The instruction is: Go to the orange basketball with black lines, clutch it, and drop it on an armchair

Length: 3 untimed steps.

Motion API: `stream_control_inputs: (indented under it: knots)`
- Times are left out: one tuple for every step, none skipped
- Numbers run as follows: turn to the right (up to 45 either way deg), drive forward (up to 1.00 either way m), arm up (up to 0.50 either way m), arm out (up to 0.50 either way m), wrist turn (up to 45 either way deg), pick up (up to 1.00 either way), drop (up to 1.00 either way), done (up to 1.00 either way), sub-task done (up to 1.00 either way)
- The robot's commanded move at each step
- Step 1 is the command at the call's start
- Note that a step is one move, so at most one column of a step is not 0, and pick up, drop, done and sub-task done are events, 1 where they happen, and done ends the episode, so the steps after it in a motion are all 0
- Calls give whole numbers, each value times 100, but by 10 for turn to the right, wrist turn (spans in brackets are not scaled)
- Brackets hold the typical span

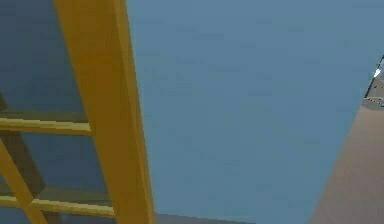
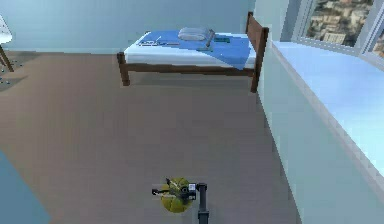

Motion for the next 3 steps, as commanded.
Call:
stream_control_inputs:
  knots:
    - [0,0,0,0,240,0,0,0,0]
    - [0,0,-30,0,0,0,0,0,0]
    - [0,0,0,0,0,100,0,0,0]
